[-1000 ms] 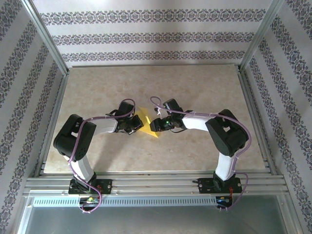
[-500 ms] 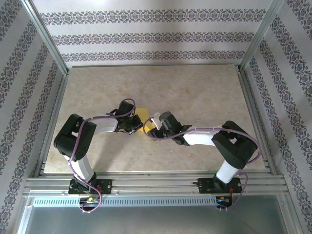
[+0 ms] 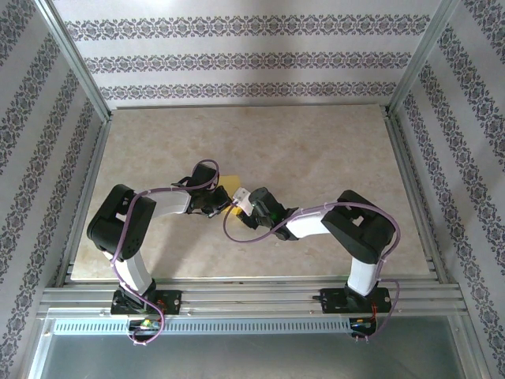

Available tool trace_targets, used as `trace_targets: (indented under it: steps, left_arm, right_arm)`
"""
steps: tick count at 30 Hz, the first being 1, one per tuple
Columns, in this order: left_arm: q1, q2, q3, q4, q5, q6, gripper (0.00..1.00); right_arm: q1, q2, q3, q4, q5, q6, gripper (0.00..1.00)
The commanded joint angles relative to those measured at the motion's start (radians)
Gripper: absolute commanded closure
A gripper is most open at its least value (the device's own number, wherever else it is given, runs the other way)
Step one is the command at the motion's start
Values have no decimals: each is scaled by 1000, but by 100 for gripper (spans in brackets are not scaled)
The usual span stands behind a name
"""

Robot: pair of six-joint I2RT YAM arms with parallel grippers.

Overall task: Fold a paper plane with a square sheet of paper (pick it up from the middle)
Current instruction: Fourth fold the wing at the center of the table.

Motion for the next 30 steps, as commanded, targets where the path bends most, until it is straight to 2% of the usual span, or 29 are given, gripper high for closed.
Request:
trace_targets:
  steps: [1, 8, 17, 25, 30]
  left_arm:
    - [5, 26, 0, -89, -9, -17, 87]
    - [5, 26, -3, -86, -11, -17, 87]
    - [5, 7, -4, -81, -7, -14, 87]
    - [7, -68, 5, -79, 3, 8, 81]
    - [8, -116, 1, -114, -33, 30, 80]
  right_arm:
    - [10, 24, 33, 43, 1, -39, 68]
    - [9, 38, 38, 46, -22, -26, 84]
    - [-41, 33, 28, 49, -135, 88, 91]
    - [-110, 39, 27, 48, -291, 230, 91]
    - [-138, 70, 41, 44, -381, 311, 91]
